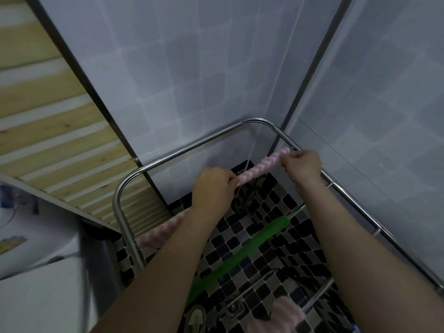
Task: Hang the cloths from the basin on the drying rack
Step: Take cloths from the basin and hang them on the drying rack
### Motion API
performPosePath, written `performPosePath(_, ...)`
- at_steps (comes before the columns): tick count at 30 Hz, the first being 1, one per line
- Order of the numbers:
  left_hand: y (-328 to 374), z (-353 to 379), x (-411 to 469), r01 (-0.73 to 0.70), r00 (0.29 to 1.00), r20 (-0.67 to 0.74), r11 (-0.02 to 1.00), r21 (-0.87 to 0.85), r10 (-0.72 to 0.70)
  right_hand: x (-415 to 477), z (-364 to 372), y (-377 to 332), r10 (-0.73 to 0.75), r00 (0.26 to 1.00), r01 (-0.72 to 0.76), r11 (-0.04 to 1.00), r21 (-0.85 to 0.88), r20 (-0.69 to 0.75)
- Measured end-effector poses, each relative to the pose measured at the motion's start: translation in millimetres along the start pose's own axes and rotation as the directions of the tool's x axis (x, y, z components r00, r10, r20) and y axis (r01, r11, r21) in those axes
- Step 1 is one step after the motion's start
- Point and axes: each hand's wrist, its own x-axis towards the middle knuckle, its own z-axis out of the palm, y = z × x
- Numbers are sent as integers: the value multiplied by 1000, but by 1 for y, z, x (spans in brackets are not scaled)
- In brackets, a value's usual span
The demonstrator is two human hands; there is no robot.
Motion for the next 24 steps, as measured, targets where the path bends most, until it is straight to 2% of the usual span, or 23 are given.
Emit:
performPosePath(6, 0, 8, 1, 17, 998, -64, 1000, 21, -16, -5, -4, -12, -176, 980, 153, 965, -213, -91)
performPosePath(9, -2, 7, -4, -40, 996, -75, 999, 33, 42, -12, -10, -10, -326, 943, 331, 906, -265, 64)
performPosePath(11, -3, 7, -6, -55, 997, -58, 998, 44, 57, -16, -10, -8, -414, 884, 466, 823, -324, 219)
performPosePath(13, -4, 8, -7, -48, 997, -58, 998, 37, 50, -17, -8, -5, -469, 832, 553, 739, -384, 296)
performPosePath(17, -6, 15, -8, -28, 995, -94, 1000, 13, 29, -19, -1, -5, -527, 801, 592, 622, -512, 285)
performPosePath(21, -5, 19, -11, -20, 993, -112, 1000, -5, 19, -25, 2, -2, -555, 804, 576, 643, -505, 212)
performPosePath(24, -7, 15, -20, -76, 985, -157, 997, -30, 70, -27, 0, 0, -558, 799, 591, 656, -469, 226)
